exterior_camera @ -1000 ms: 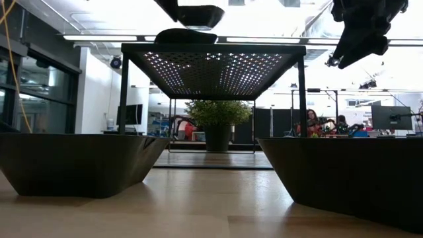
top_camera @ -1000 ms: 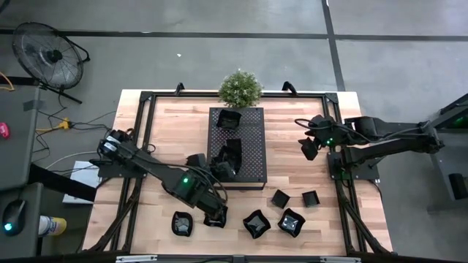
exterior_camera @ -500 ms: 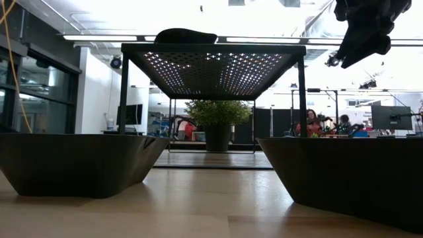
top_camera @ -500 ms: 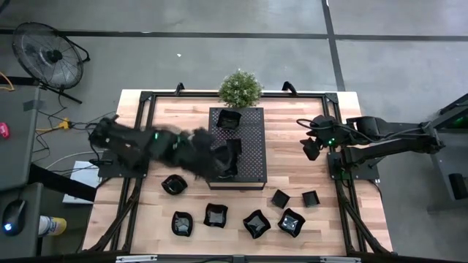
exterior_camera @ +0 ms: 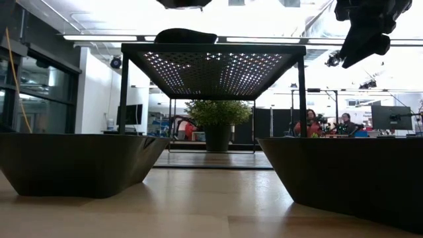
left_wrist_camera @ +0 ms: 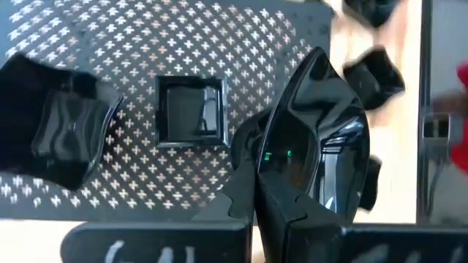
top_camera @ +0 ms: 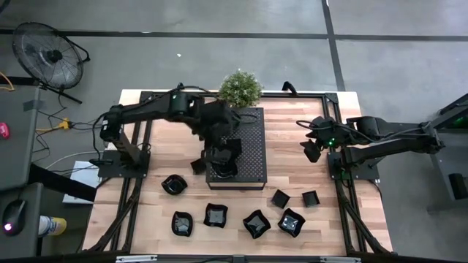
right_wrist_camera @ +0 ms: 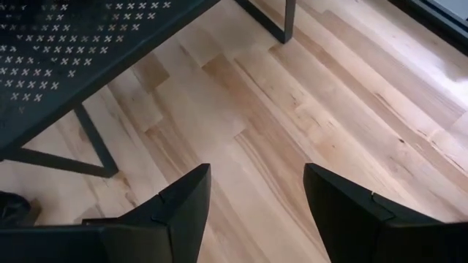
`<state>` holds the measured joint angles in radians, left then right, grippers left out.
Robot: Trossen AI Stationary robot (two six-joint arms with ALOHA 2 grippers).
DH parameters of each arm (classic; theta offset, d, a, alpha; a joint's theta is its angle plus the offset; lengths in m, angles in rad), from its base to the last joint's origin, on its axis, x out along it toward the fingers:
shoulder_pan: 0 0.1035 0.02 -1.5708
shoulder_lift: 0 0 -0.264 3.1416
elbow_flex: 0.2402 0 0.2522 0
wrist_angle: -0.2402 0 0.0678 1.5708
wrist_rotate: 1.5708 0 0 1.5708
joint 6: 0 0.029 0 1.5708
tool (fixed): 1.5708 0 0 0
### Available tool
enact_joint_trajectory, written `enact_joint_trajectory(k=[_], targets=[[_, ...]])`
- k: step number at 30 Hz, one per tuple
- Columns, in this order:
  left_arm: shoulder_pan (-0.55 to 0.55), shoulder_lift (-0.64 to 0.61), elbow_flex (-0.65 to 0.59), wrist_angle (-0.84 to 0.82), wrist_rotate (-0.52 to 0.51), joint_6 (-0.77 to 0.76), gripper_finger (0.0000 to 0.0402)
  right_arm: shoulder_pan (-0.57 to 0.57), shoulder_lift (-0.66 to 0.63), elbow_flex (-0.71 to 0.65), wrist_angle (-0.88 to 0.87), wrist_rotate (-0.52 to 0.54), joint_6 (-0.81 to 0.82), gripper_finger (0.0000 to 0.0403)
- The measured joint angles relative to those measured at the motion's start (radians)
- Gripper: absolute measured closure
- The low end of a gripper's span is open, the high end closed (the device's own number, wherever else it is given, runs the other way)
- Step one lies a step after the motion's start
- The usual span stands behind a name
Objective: Pick & Place Mini shaped plates
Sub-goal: Stack the leaf-shaped plate on top of the leaf-shaped plates on the shelf
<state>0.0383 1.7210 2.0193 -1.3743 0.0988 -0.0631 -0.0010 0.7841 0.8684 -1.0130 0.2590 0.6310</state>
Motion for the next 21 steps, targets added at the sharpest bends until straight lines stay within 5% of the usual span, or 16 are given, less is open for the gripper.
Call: enact_joint_trajectory(k=[8,21], targets=[[0.037,0.11,-0.001,-0.027,0.057,0.281,0.0401,0.0,0.0,0.0,0.009,0.005,-0.007,0.0188],[0.033,0.161,0.0,-0.022,0.158,0.438,0.0401,0.0,0.0,0.0,0.015,0.006,0.023,0.0188]])
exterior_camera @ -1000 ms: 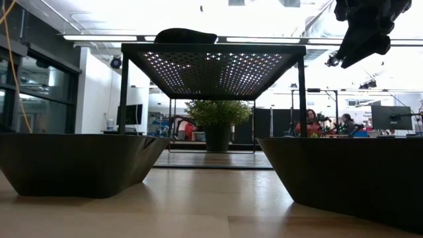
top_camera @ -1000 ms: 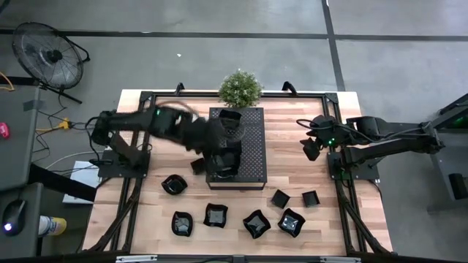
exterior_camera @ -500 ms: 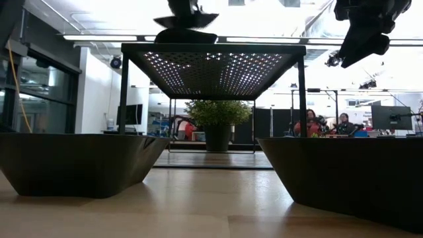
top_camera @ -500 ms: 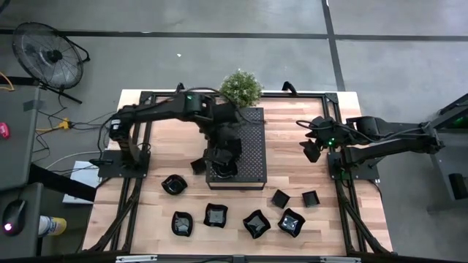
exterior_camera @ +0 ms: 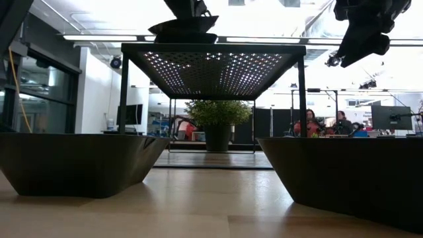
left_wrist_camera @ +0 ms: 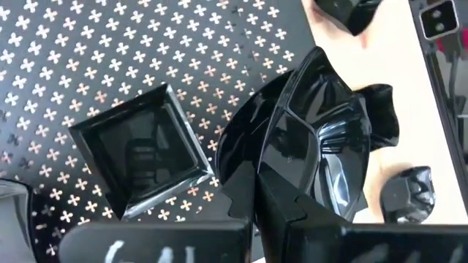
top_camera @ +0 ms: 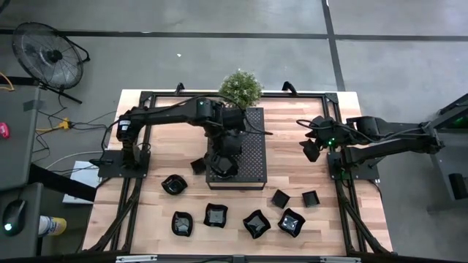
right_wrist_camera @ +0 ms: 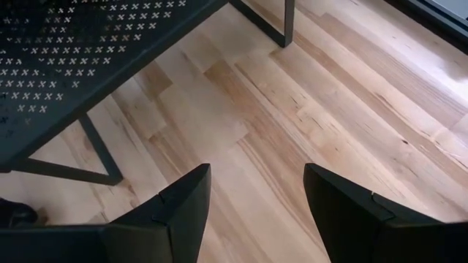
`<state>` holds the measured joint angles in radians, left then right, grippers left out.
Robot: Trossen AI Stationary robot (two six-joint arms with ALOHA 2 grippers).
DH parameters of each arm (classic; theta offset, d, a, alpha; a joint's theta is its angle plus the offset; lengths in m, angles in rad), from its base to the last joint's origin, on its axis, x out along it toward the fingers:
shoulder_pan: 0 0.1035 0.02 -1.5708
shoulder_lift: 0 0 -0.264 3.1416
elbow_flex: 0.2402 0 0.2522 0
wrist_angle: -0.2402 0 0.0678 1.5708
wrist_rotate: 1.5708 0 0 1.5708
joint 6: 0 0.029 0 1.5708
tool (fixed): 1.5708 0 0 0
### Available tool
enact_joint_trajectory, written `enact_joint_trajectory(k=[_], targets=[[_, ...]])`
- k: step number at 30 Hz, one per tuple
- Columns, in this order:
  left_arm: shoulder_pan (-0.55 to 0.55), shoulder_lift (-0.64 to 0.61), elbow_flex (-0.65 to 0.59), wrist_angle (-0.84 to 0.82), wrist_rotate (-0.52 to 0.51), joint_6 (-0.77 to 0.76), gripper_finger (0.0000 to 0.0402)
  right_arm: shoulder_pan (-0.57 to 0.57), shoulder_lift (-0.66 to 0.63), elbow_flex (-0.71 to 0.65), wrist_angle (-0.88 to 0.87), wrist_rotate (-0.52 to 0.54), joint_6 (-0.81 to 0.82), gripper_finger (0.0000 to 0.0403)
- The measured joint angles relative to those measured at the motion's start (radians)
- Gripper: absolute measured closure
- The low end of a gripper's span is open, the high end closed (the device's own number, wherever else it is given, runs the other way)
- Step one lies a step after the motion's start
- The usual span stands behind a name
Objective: Pick & Place Mini shaped plates
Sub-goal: Stack the leaf-shaped plate on top of the leaf-shaped plates on the shelf
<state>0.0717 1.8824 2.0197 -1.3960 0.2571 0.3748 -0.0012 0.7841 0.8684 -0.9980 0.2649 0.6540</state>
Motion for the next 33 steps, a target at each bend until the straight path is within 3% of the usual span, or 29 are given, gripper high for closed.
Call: enact_joint_trajectory(k=[15,33], targets=[[0.0,0.0,0.0,0.004,0.04,0.169,0.0401,0.0,0.0,0.0,0.002,0.005,0.0,0.0188],[0.021,0.0,0.0,0.014,0.038,0.178,0.0401,0.0,0.0,0.0,0.017,0.024,0.001,0.0188]])
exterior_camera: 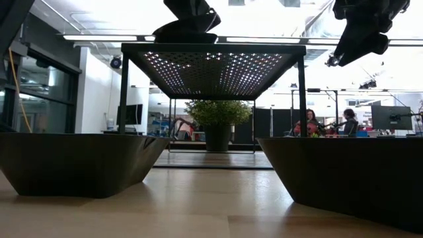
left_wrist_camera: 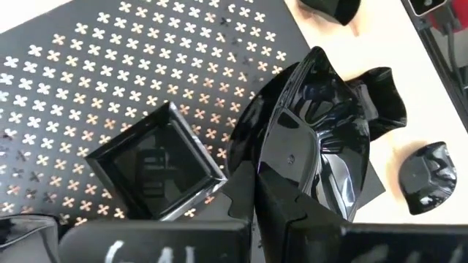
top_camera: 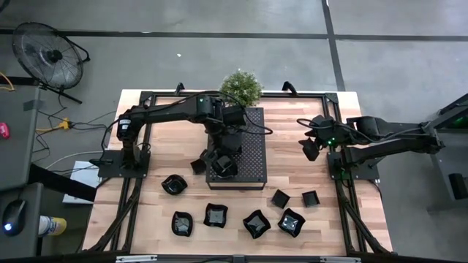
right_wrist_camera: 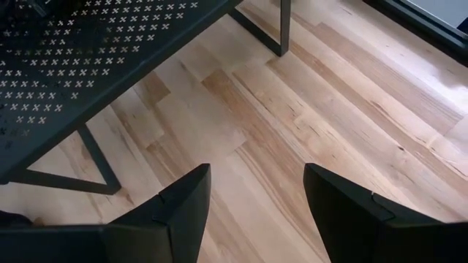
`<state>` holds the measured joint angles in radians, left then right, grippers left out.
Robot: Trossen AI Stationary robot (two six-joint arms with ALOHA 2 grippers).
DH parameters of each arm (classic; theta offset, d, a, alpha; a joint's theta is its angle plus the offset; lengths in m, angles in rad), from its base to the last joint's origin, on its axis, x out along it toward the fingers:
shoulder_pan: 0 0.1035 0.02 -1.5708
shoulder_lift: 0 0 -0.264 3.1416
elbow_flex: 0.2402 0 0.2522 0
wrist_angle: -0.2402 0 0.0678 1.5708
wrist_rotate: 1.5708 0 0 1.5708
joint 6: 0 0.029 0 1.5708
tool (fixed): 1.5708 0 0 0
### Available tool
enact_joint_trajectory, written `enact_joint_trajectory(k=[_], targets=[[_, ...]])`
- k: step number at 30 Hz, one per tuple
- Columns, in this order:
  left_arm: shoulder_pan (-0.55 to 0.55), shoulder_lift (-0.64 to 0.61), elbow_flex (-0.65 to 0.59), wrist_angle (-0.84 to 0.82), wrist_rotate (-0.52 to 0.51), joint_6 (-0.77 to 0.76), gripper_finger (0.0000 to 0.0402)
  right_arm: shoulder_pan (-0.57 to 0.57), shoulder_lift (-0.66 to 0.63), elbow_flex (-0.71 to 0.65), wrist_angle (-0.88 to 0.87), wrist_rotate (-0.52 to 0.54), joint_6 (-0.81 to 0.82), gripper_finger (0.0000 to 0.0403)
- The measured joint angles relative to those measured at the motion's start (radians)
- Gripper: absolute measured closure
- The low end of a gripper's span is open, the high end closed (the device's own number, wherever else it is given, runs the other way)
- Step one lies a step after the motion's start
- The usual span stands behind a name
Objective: Pick & Place Mini shaped plates
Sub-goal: Stack the leaf-shaped plate on top of the leaf-shaped plates on the shelf
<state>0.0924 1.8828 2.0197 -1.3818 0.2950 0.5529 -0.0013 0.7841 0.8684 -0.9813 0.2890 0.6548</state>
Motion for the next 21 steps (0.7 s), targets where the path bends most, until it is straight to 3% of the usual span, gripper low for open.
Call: enact_joint_trajectory(k=[21], targets=[[-0.001,0.014,0.0,0.02,-0.005,0.045,0.0402,0.0,0.0,0.0,0.0,-0.001,0.004,0.0188]])
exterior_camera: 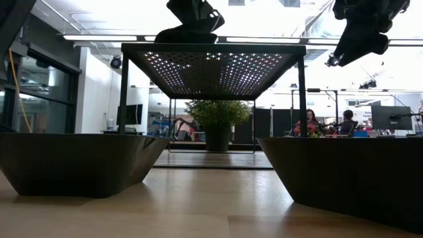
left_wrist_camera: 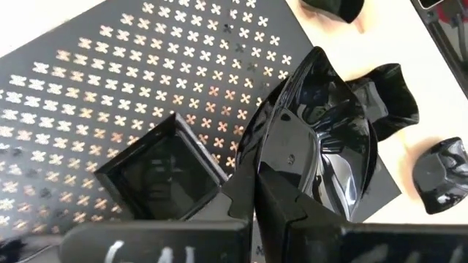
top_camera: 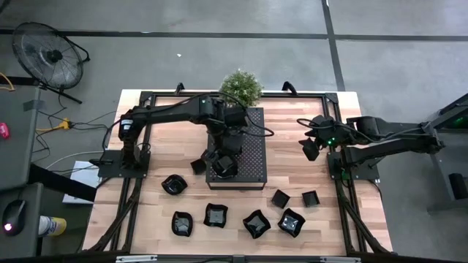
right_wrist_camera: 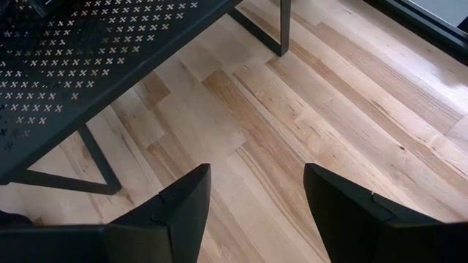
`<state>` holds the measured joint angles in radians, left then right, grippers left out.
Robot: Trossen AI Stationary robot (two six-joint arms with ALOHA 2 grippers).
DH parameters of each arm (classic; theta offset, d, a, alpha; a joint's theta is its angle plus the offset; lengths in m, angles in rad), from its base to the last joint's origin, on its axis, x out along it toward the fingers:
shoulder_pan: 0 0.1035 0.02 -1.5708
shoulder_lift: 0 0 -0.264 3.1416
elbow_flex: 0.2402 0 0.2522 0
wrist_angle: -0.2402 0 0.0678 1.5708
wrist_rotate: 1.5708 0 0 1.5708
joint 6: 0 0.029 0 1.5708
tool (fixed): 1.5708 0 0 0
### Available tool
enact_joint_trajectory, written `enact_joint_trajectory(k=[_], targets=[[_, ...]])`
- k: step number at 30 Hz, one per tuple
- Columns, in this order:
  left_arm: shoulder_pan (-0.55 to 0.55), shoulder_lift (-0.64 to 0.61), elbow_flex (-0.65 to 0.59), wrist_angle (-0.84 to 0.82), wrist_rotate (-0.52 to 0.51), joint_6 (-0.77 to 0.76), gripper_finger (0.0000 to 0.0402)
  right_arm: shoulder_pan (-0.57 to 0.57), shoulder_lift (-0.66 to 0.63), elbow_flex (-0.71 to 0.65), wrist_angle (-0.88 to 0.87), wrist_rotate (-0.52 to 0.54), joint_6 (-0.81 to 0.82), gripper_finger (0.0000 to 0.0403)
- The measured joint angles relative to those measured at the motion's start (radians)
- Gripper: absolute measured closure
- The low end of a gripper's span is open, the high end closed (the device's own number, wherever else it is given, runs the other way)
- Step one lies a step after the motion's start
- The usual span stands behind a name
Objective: Pick & Place Mini shaped plates
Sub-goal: Stack the leaf-shaped plate on top of the leaf-shaped plates on the shelf
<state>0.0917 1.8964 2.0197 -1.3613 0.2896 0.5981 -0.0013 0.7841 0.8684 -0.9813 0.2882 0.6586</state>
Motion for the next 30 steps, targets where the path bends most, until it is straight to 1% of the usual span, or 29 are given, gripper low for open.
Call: enact_joint_trajectory(k=[4,30], targets=[[0.0,0.0,0.0,-0.004,0.013,0.001,0.0402,0.0,0.0,0.0,0.0,0.0,0.0,0.0188],[0.0,0.001,0.0,0.002,0.015,0.0,0.0401,0.0,0.0,0.0,0.0,0.0,-0.004,0.0188]])
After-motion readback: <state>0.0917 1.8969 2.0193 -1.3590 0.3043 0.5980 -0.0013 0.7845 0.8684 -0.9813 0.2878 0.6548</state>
